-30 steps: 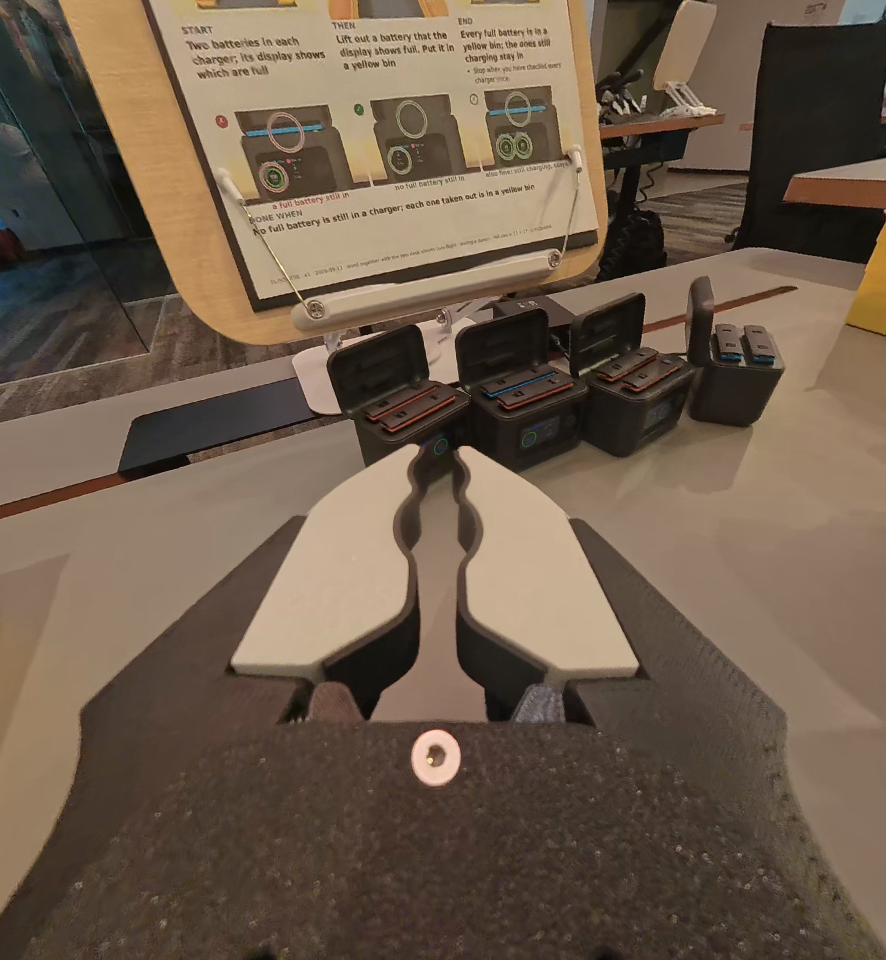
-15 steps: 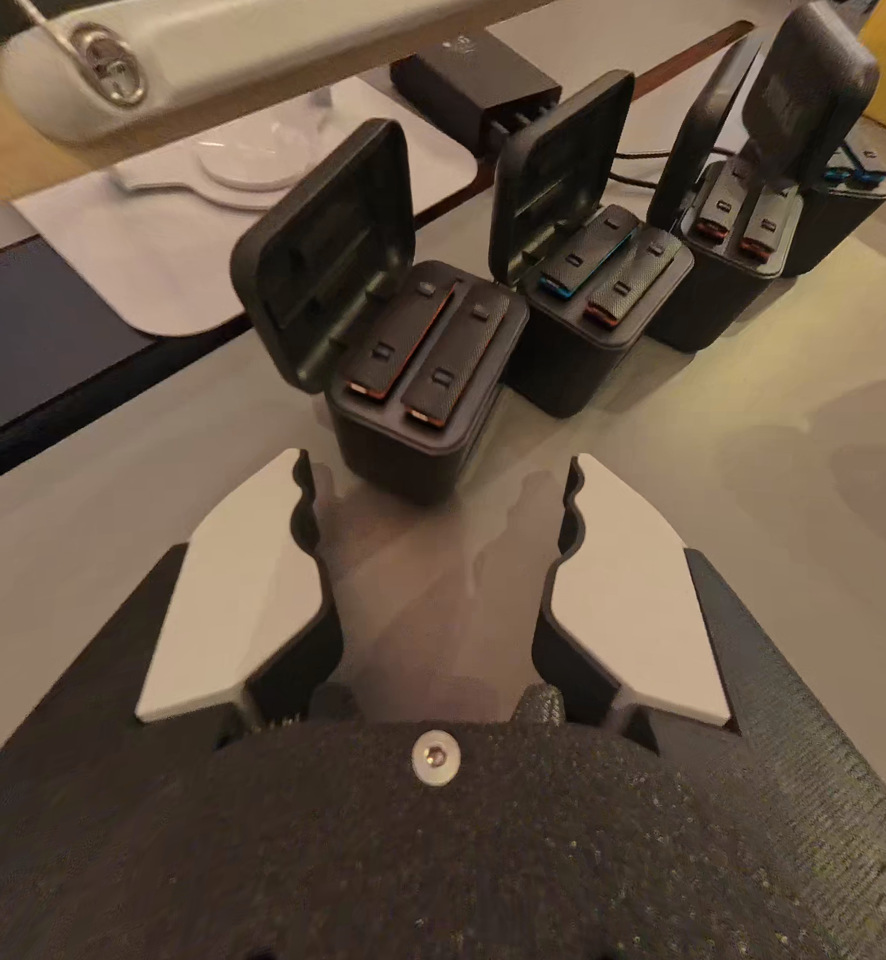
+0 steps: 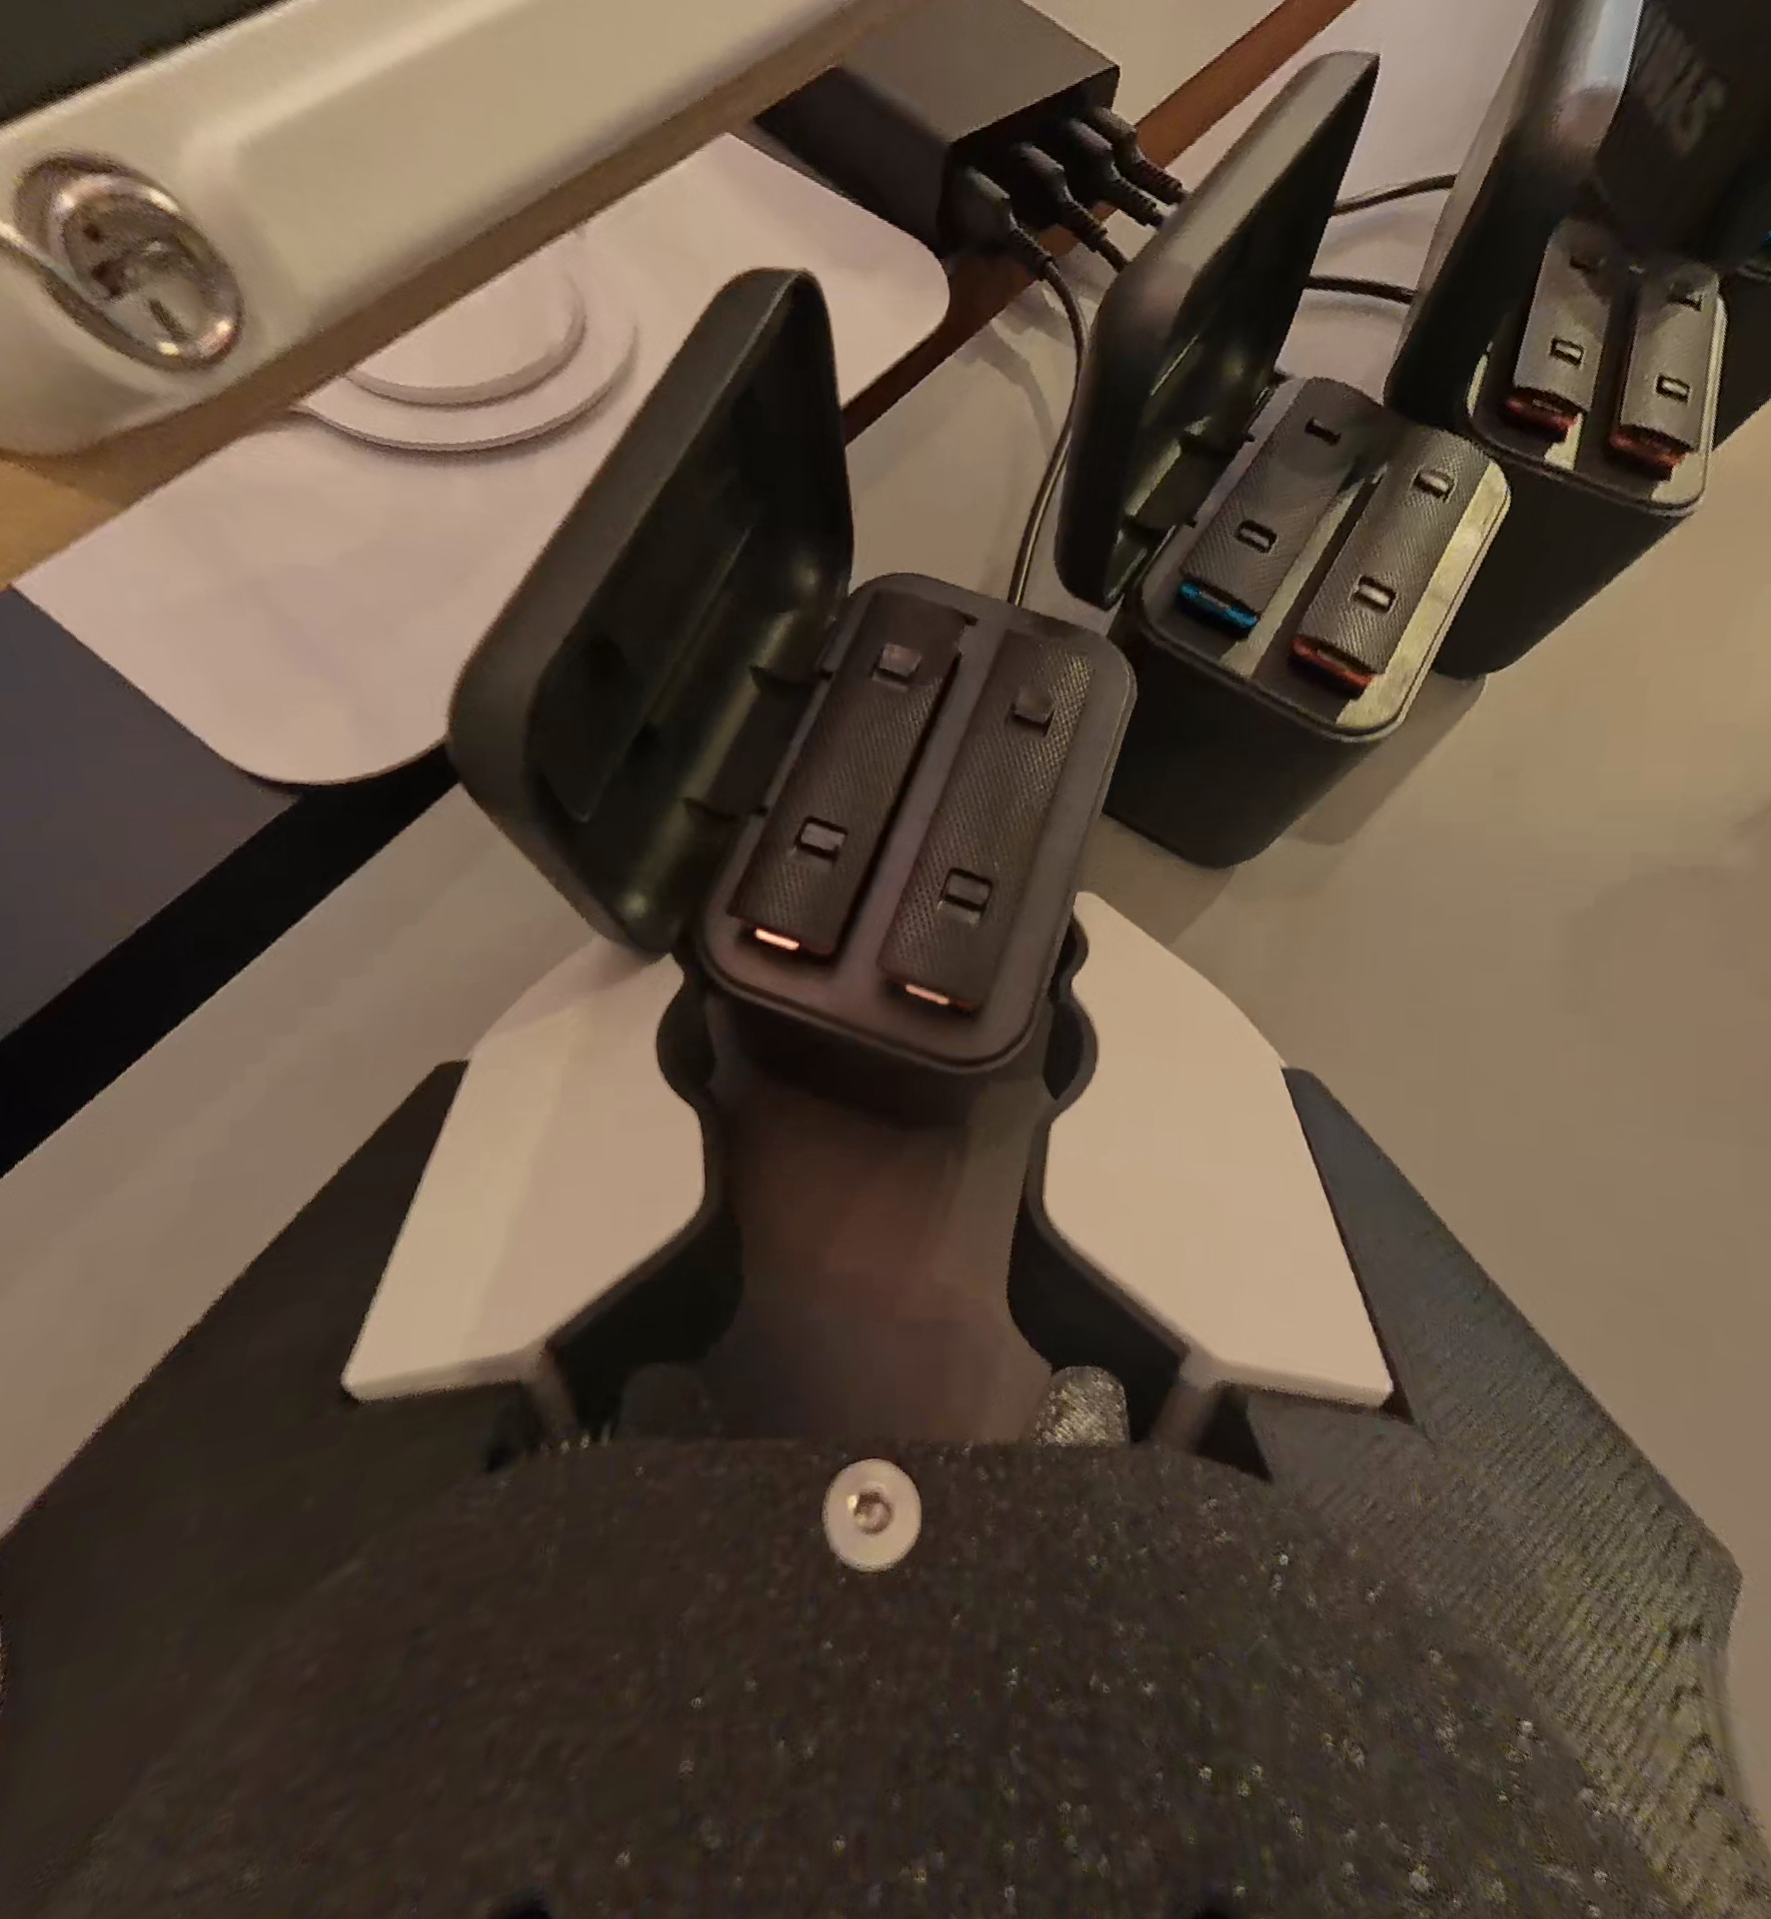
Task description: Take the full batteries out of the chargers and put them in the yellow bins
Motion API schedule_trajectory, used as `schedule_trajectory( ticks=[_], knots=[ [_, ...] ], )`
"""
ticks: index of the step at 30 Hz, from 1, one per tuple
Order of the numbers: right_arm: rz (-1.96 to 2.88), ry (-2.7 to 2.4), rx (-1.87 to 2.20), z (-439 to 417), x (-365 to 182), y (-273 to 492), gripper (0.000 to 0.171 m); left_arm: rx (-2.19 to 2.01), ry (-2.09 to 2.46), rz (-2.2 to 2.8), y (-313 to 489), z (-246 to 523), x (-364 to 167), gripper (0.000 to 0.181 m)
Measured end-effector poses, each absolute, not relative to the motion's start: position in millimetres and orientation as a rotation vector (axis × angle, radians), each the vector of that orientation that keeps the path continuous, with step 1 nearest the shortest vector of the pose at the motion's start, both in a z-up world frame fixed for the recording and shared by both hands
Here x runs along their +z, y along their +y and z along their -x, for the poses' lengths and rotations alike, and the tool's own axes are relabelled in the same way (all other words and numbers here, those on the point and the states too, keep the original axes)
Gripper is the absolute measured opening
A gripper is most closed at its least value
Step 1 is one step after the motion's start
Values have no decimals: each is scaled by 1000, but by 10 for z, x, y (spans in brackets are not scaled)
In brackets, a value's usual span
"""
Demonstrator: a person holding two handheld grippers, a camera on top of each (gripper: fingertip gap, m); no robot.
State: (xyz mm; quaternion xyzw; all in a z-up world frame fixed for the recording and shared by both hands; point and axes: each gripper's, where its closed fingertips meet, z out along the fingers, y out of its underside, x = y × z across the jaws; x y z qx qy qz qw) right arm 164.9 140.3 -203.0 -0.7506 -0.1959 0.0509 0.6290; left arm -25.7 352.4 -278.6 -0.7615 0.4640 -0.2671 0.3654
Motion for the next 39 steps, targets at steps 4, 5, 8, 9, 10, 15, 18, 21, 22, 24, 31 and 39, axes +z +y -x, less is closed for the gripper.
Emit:
schedule_trajectory(
  ticks=[4, 5, 8, 9, 10, 15, 18, 21, 22, 24, 31, 39],
  knots=[
    [1723, -465, 103, -1651, -2043, 1382, 0, -708, 1263, 1932, 3464, 391, -2788, 58],
    [1722, -465, 103, -1652, -2041, 1379, 0, -714, 1278, 1920, 3454, 412, -2786, 57],
    [1724, -463, 113, -1648, -2042, 1380, 0, -736, 1296, 1911, 3450, 411, -2785, 57],
    [1726, -465, 115, -1644, -2044, 1379, 0, -743, 1299, 1910, 3451, 406, -2785, 57],
    [1726, -468, 117, -1639, -2047, 1377, 0, -749, 1301, 1910, 3451, 404, -2783, 57],
    [1724, -477, 129, -1610, -2043, 1361, 0, -748, 1334, 1890, 3398, 388, -2785, 56],
    [1735, -486, 126, -1603, -2075, 1362, 0, -755, 1355, 1884, 3320, 344, -2786, 56],
    [1742, -492, 125, -1597, -2097, 1365, 0, -761, 1373, 1869, 3253, 340, -2786, 56],
    [1744, -493, 127, -1594, -2102, 1365, 0, -761, 1377, 1866, 3236, 339, -2786, 56],
    [1747, -496, 133, -1579, -2111, 1362, 0, -760, 1388, 1858, 3200, 326, -2788, 56],
    [1750, -516, 144, -1529, -2123, 1346, 0, -794, 1461, 1823, 2983, 145, -2789, 56],
    [1751, -518, 165, -1507, -2121, 1336, 0, -817, 1514, 1790, 2713, -145, -2791, 56]
  ],
)
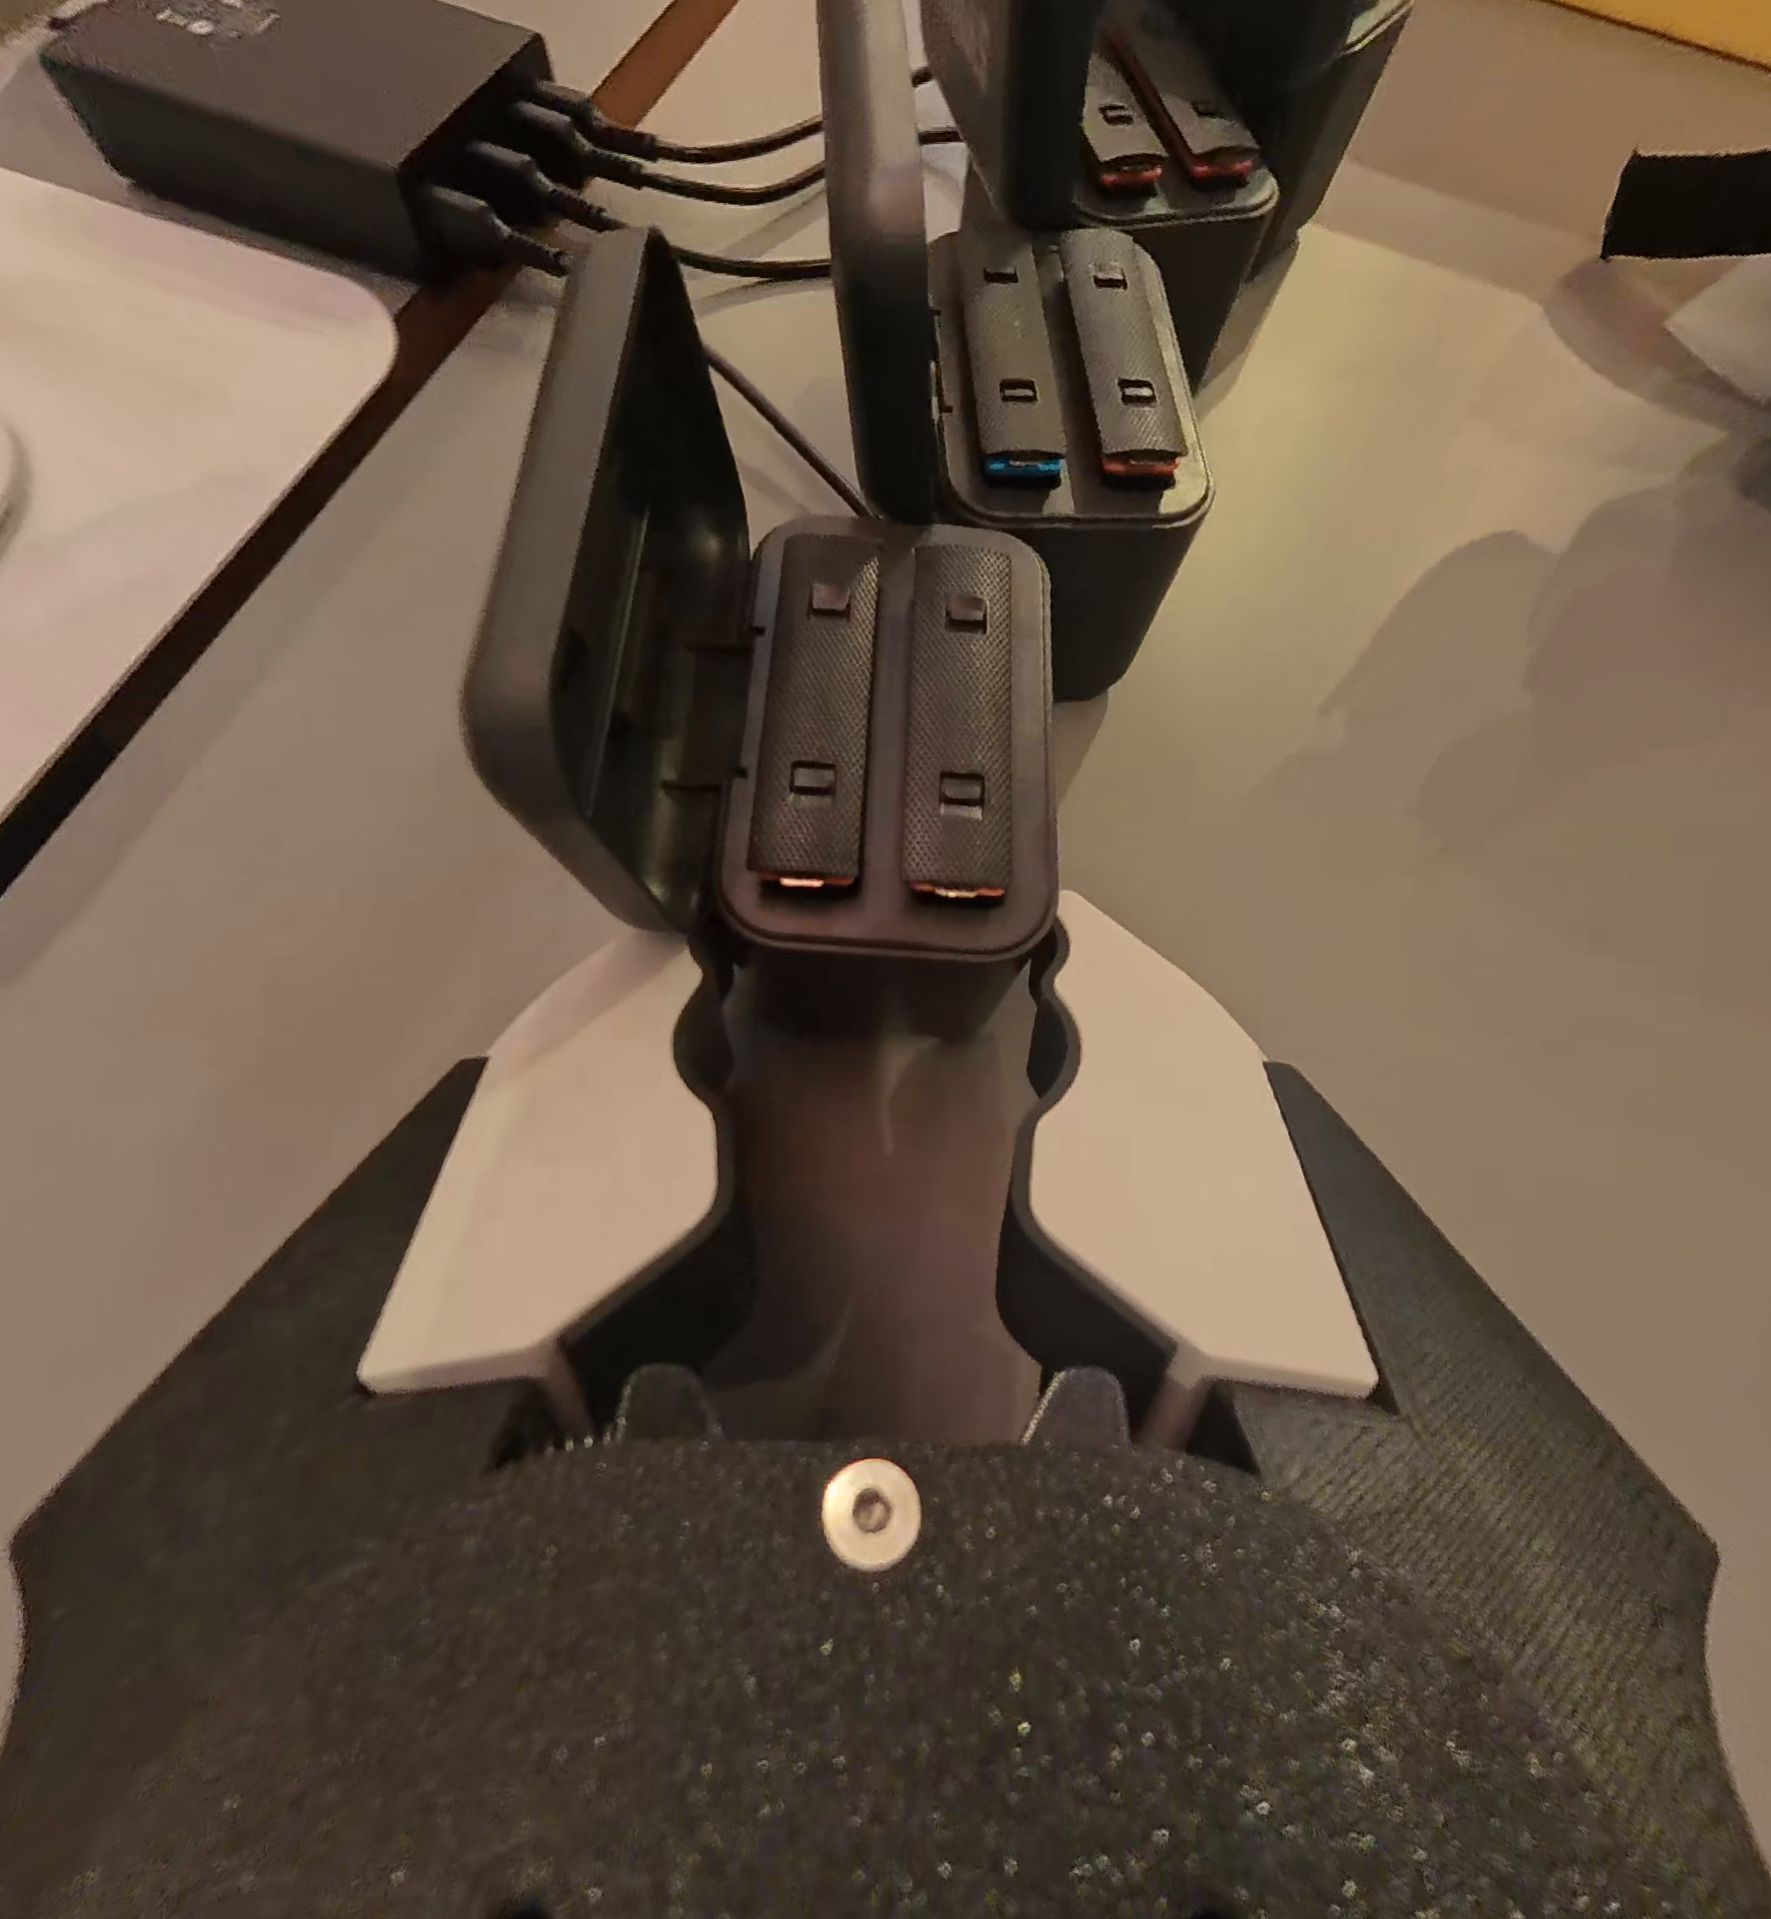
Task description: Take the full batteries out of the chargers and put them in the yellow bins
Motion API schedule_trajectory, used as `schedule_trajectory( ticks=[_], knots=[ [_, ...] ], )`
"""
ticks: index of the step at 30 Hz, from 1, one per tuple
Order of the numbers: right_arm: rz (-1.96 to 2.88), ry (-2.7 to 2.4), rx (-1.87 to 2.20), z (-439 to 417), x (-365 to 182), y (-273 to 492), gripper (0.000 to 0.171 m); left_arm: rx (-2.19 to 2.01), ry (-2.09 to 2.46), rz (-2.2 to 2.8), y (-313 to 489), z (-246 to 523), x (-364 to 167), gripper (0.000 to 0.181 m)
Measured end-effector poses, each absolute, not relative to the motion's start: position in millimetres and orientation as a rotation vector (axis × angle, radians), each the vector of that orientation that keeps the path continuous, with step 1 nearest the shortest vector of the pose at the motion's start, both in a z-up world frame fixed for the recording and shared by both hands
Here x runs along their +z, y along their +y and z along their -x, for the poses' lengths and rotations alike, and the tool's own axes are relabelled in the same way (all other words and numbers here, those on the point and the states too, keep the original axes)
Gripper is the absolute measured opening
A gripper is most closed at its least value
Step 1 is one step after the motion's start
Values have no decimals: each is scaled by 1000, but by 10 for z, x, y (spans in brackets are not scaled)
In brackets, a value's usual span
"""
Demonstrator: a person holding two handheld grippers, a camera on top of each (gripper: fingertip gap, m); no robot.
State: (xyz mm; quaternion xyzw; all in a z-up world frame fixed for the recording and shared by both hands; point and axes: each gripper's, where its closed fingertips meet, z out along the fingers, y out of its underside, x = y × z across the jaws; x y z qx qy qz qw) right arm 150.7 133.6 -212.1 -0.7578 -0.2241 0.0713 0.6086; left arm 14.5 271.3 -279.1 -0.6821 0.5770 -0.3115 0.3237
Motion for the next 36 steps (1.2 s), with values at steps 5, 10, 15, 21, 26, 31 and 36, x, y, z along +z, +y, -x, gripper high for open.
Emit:
schedule_trajectory(
  ticks=[5, 10, 15, 21, 26, 31, 36],
  knots=[
    [1757, -519, 167, -1506, -2138, 1334, 0, -814, 1542, 1768, 2621, -244, -2793, 56],
    [1762, -523, 169, -1498, -2155, 1334, 0, -816, 1529, 1770, 2646, -224, -2790, 56],
    [1779, -563, 193, -1396, -2201, 1360, 0, -819, 1521, 1782, 2718, -117, -2790, 56],
    [1863, -638, 386, -796, -2312, 1471, 21, -827, 1501, 1794, 2769, -45, -2786, 55],
    [1918, -753, 346, -368, -2429, 1838, 42, -813, 1496, 1793, 2785, -24, -2787, 55],
    [2003, -776, 285, -273, -2594, 2203, 51, -784, 1467, 1791, 2829, 61, -2766, 60],
    [2031, -642, 217, -258, -2576, 2454, 61, -787, 1424, 1786, 2860, 217, -2686, 60]
  ],
)
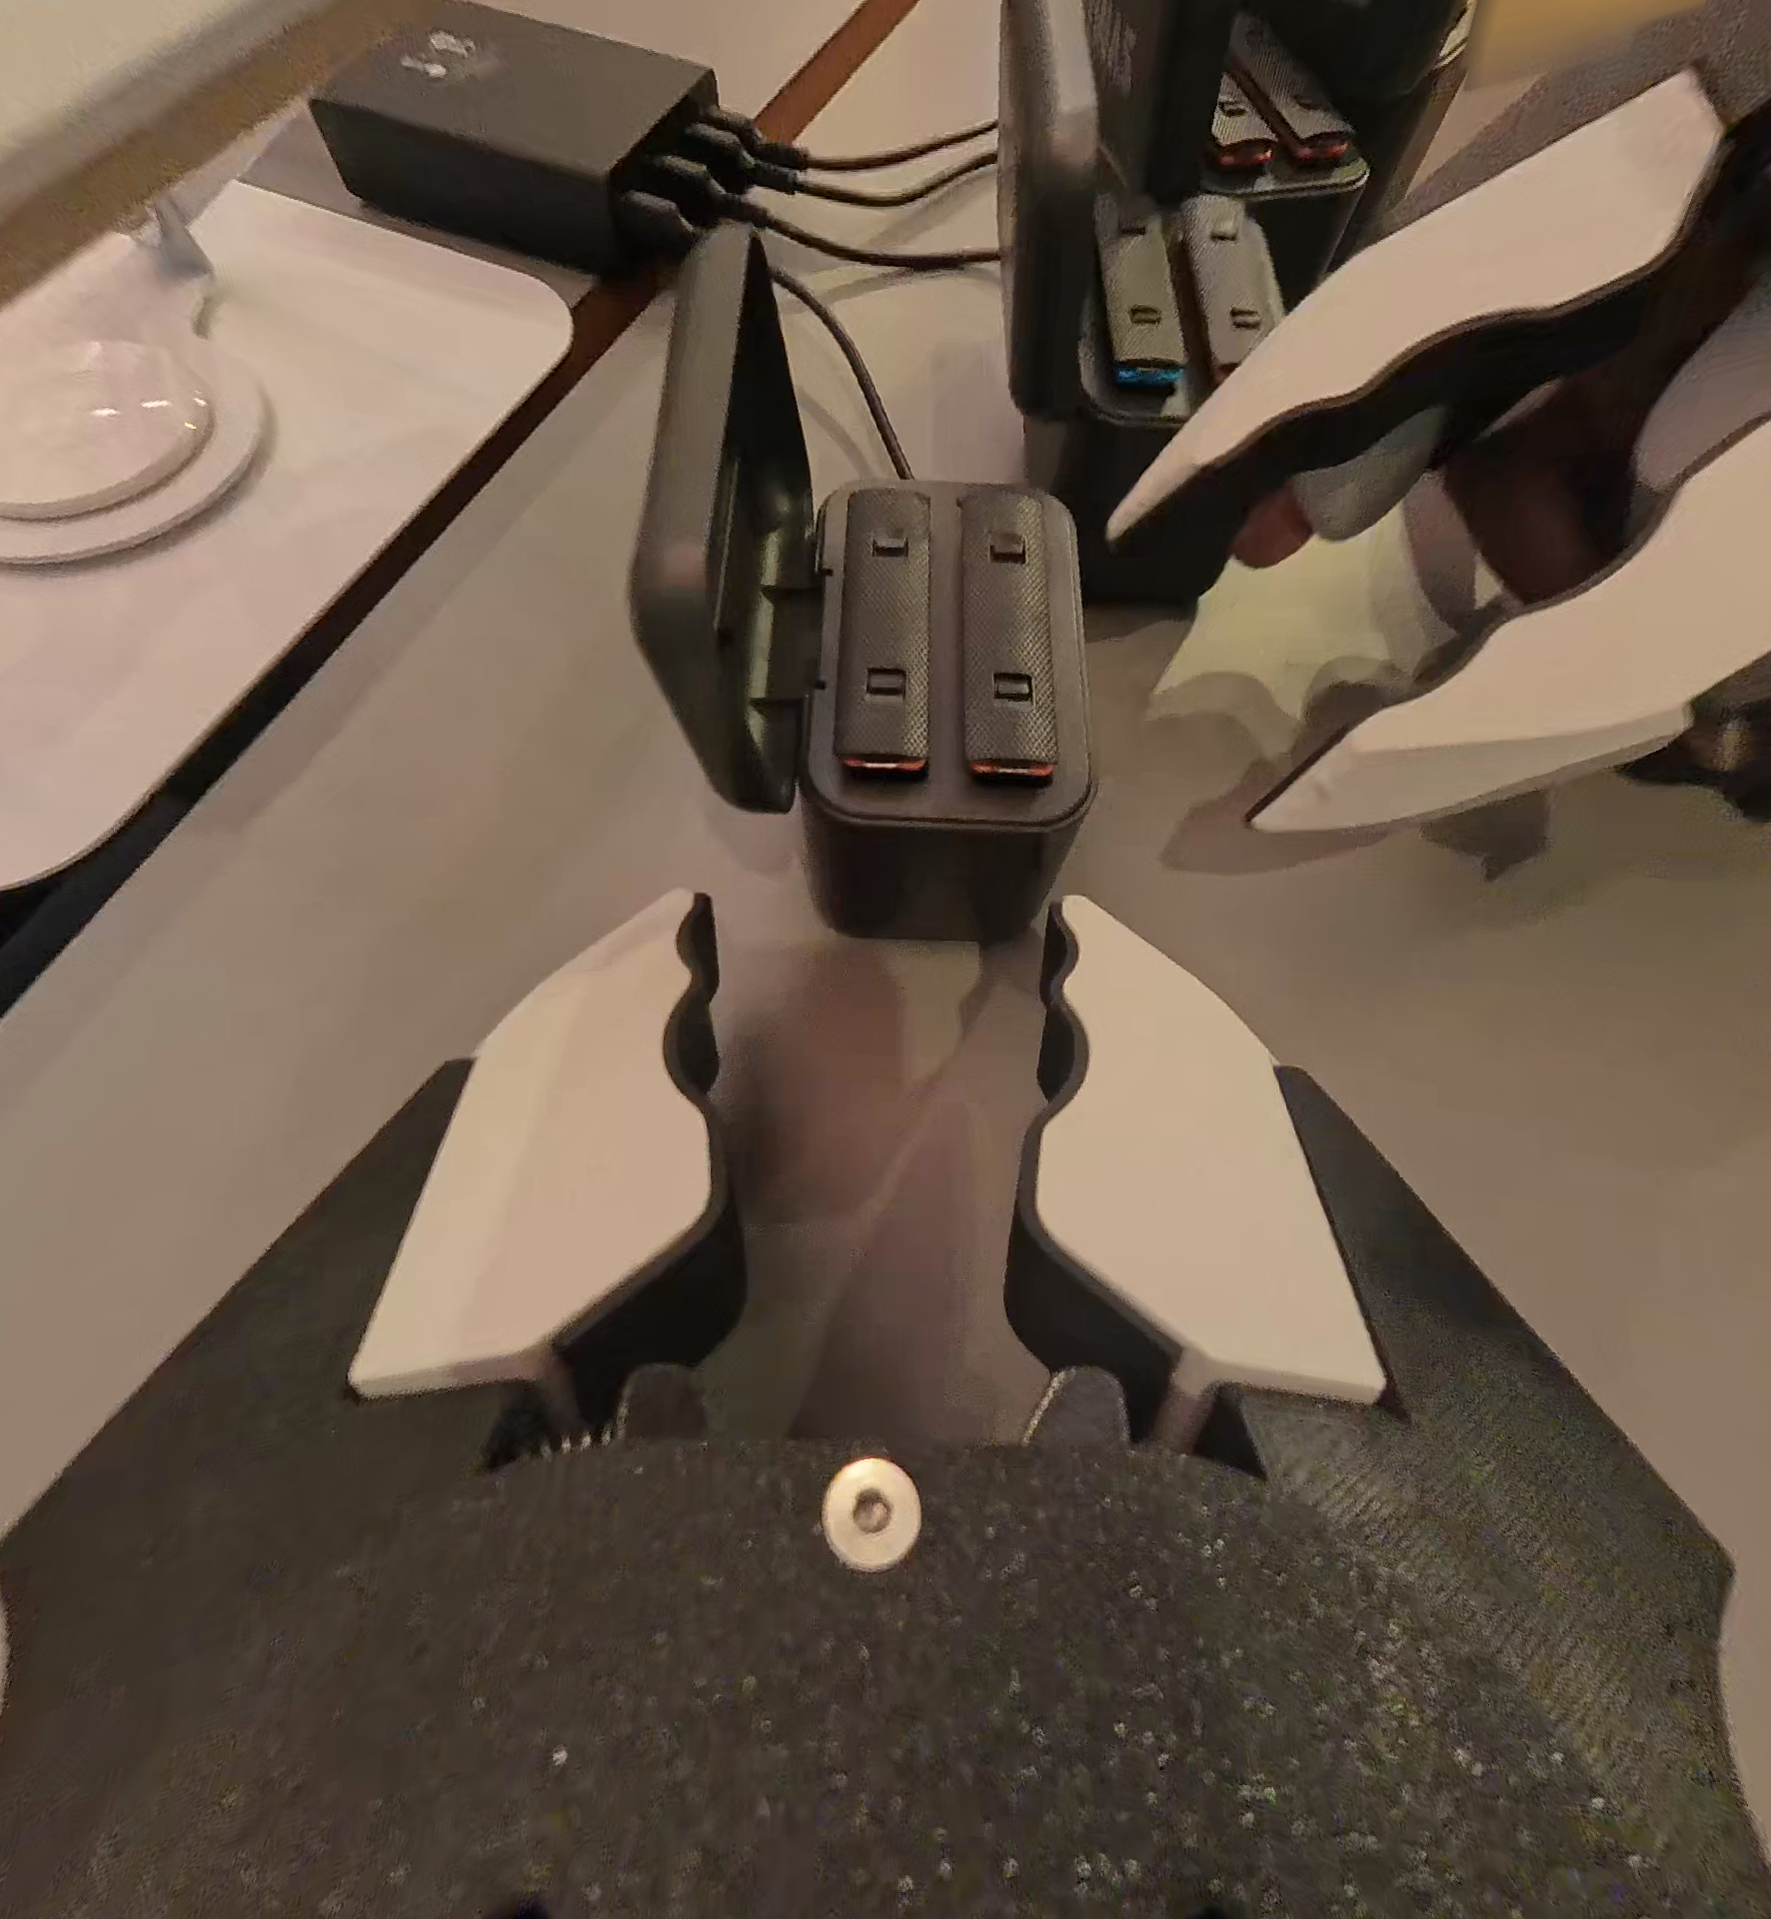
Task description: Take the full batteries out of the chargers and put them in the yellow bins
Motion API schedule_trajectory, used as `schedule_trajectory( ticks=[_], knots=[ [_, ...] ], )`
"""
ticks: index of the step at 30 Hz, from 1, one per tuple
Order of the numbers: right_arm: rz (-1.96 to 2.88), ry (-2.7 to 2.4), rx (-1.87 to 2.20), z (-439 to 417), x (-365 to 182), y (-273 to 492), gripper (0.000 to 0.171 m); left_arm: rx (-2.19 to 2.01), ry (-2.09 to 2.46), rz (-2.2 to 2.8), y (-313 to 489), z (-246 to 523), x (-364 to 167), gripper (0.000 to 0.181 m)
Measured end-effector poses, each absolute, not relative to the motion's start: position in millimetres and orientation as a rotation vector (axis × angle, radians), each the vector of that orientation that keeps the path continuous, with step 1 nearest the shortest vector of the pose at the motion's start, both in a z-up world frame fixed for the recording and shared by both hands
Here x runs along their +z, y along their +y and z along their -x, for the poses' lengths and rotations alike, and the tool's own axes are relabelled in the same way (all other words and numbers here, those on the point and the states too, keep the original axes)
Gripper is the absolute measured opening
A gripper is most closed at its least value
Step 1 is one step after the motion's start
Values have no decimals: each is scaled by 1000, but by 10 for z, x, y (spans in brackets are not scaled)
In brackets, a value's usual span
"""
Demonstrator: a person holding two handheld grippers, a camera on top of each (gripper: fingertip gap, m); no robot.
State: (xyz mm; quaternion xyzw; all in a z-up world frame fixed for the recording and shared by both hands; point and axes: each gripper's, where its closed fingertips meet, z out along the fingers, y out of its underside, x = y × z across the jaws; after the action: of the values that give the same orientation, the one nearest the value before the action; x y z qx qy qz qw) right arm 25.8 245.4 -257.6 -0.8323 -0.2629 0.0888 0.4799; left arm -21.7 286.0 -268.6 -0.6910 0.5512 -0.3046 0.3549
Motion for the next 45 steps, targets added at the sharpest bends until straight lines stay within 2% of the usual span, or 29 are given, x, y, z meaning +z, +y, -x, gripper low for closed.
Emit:
schedule_trajectory(
  ticks=[6, 9, 14, 17, 23, 30, 39, 45],
  knots=[
    [2037, -506, 99, -187, -2652, 2646, 89, -775, 1367, 1721, 2828, 351, -2241, 50],
    [2041, -444, 95, -172, -2636, 2767, 94, -738, 1378, 1684, 2757, 343, -2049, 43],
    [2106, -399, 95, -89, -2713, 2910, 103, -659, 1388, 1679, 2736, 298, -1945, 41],
    [2110, -368, 92, -106, -2710, 2967, 92, -652, 1411, 1676, 2697, 284, -1949, 38],
    [2087, -527, 196, -81, -2714, 2895, 92, -564, 1551, 1666, 2609, 262, -2017, 33],
    [2020, -768, 302, -147, -2706, 2688, 91, -318, 1976, 1483, 2357, 99, -2144, 34],
    [1917, -1015, 418, -239, -2697, 2503, 91, 30, 2435, 1318, 2361, -201, -2300, 52],
    [1890, -1058, 453, -266, -2692, 2467, 92, 91, 2582, 1306, 2447, -274, -2322, 58]
  ],
)
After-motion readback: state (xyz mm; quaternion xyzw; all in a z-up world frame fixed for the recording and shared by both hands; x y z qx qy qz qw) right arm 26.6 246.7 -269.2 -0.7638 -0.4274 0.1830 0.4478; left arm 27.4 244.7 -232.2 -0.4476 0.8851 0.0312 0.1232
